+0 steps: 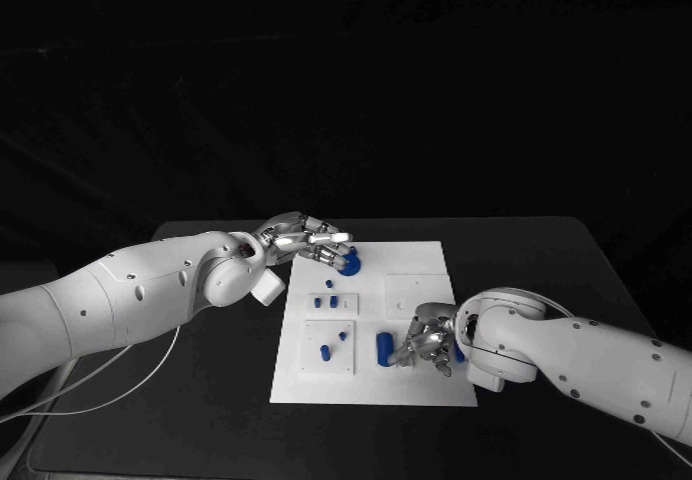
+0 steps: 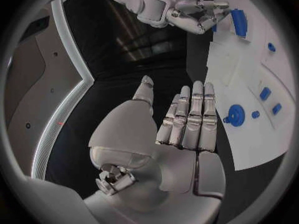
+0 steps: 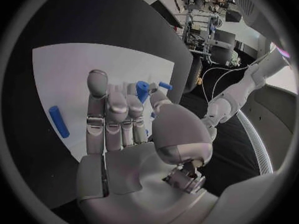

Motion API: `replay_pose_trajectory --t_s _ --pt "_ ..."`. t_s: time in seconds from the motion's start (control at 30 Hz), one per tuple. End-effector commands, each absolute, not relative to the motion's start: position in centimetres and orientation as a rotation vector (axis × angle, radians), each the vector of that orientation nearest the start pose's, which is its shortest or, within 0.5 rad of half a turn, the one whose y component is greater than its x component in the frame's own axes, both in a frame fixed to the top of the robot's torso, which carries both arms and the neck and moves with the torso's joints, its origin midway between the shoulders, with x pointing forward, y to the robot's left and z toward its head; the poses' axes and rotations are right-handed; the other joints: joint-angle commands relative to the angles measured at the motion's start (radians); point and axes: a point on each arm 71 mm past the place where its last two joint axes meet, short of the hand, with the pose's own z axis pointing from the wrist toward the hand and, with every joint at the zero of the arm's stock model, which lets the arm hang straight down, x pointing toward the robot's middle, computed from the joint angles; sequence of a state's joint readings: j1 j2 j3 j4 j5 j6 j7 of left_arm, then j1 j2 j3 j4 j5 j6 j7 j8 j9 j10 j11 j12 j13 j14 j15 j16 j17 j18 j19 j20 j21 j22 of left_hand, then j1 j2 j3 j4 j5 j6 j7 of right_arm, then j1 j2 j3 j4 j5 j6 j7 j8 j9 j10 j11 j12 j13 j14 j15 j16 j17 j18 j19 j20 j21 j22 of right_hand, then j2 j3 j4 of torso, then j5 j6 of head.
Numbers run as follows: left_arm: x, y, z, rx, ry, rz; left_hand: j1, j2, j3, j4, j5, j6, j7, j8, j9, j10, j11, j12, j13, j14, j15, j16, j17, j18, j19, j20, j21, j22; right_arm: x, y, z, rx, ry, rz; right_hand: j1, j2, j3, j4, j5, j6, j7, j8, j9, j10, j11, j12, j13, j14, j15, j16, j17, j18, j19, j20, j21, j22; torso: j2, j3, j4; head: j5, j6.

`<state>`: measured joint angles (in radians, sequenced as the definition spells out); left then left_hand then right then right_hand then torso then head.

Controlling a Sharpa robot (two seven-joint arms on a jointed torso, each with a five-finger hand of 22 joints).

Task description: Assemble the parts on the task board

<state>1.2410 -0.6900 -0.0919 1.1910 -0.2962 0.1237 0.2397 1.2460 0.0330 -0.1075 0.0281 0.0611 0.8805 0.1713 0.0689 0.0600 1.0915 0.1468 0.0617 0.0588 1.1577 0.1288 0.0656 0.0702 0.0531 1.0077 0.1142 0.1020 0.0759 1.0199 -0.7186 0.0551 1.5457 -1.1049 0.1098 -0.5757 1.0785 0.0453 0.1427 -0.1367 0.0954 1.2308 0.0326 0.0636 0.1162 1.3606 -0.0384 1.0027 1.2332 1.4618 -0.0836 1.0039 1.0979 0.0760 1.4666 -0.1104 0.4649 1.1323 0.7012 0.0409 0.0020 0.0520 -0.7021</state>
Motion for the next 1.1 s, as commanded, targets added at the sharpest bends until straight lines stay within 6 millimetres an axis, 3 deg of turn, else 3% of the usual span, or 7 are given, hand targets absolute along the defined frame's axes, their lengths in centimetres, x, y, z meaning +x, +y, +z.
replay_pose_trajectory --t_s 0.03,0.13,0.2,0.47,0.77,0.83,1.1 --pt "53.2 20.2 -20.4 -0.741 1.87 -1.543 0.006 0.005 0.001 0.006 -0.002 0.008 -0.002 -0.004 0.0 -0.005 -0.001 -0.003 0.001 -0.007 0.001 -0.003 0.0 0.001 -0.002 0.005 -0.004 -0.001 43.8 -14.6 -27.6 0.15 2.446 0.535 -0.016 0.019 0.052 -0.041 0.016 0.006 -0.002 0.0 0.012 0.002 -0.006 0.0 -0.001 0.0 -0.01 0.001 -0.005 -0.013 0.041 -0.005 0.001 -0.003 0.0 -0.0007 0.0005 0.0 0.0" --pt "53.2 20.2 -20.4 -0.741 1.871 -1.543 0.006 0.005 0.001 0.006 -0.002 0.008 -0.002 -0.004 0.0 -0.005 -0.001 -0.003 0.001 -0.007 0.001 -0.003 0.0 0.001 -0.002 0.005 -0.004 -0.001 43.7 -14.5 -27.7 0.156 2.444 0.533 -0.047 0.027 0.074 -0.045 -0.007 0.007 -0.002 0.0 0.022 0.004 -0.006 0.0 0.0 0.0 -0.009 0.003 -0.006 -0.014 0.041 -0.005 0.004 -0.005 0.0 -0.0002 0.001 0.0 -0.001" --pt "53.2 20.2 -20.4 -0.741 1.873 -1.543 0.005 0.008 0.0 0.006 -0.001 0.007 -0.002 -0.004 -0.001 -0.005 -0.001 -0.003 0.001 -0.008 0.001 -0.003 0.0 0.001 -0.001 0.005 -0.004 -0.001 43.8 -14.5 -27.8 0.165 2.441 0.528 -0.075 0.04 0.071 -0.02 -0.043 0.007 -0.001 0.0 0.024 0.005 -0.005 0.001 0.0 0.0 -0.008 0.003 -0.007 -0.014 0.041 -0.004 0.005 -0.005 0.0 -0.0003 0.0009 0.0 -0.001" --pt "53.1 20.3 -20.4 -0.738 1.879 -1.545 0.006 0.012 0.002 0.007 0.002 0.005 -0.002 -0.004 -0.001 -0.006 -0.001 -0.003 0.001 -0.008 0.001 -0.003 0.0 0.001 -0.002 0.005 -0.004 -0.001 44.1 -14.7 -28.0 0.21 2.433 0.51 -0.136 0.067 0.103 0.023 -0.047 0.004 -0.001 0.0 0.018 0.007 -0.007 0.0 0.004 -0.001 -0.012 0.005 -0.004 -0.018 0.042 -0.01 0.007 -0.006 0.0 -0.0007 0.0008 -0.001 -0.002" --pt "53.1 20.3 -20.5 -0.736 1.898 -1.535 0.011 0.02 0.005 0.004 0.004 0.007 -0.003 -0.004 -0.001 -0.005 -0.001 -0.003 0.001 -0.008 0.001 -0.003 0.0 0.001 -0.001 0.005 -0.004 -0.001 44.2 -14.9 -28.4 0.214 2.469 0.498 -0.166 0.042 0.162 0.009 -0.047 0.005 0.0 0.001 0.014 0.006 -0.006 -0.008 0.008 0.0 -0.011 0.002 -0.002 -0.019 0.04 -0.01 0.005 -0.01 0.001 -0.0002 0.0005 0.0 -0.003" --pt "53.1 20.3 -20.6 -0.734 1.903 -1.534 0.013 0.023 0.005 0.002 0.005 0.006 -0.003 -0.004 -0.001 -0.006 -0.001 -0.003 0.001 -0.008 0.001 -0.003 0.0 0.001 -0.002 0.005 -0.004 -0.001 44.2 -14.8 -28.4 0.209 2.481 0.501 -0.166 0.024 0.154 0.003 -0.047 0.002 0.001 0.001 0.013 0.004 -0.005 -0.011 0.007 0.0 -0.01 0.001 -0.003 -0.019 0.04 -0.009 0.005 -0.01 0.0 0.0002 0.0007 0.001 -0.002" --pt "53.1 20.4 -20.8 -0.727 1.923 -1.521 0.023 0.031 0.009 -0.006 0.012 0.007 -0.003 -0.004 -0.001 -0.005 -0.001 -0.003 0.001 -0.008 0.001 -0.003 0.0 0.001 -0.002 0.005 -0.004 -0.001 43.9 -14.8 -29.0 0.195 2.555 0.528 -0.136 0.007 0.127 -0.019 -0.043 -0.003 0.004 0.0 0.017 0.0 -0.001 -0.018 0.003 -0.001 -0.006 -0.005 -0.008 -0.016 0.038 -0.004 -0.003 -0.013 0.0 -0.0007 -0.0006 0.001 -0.002"
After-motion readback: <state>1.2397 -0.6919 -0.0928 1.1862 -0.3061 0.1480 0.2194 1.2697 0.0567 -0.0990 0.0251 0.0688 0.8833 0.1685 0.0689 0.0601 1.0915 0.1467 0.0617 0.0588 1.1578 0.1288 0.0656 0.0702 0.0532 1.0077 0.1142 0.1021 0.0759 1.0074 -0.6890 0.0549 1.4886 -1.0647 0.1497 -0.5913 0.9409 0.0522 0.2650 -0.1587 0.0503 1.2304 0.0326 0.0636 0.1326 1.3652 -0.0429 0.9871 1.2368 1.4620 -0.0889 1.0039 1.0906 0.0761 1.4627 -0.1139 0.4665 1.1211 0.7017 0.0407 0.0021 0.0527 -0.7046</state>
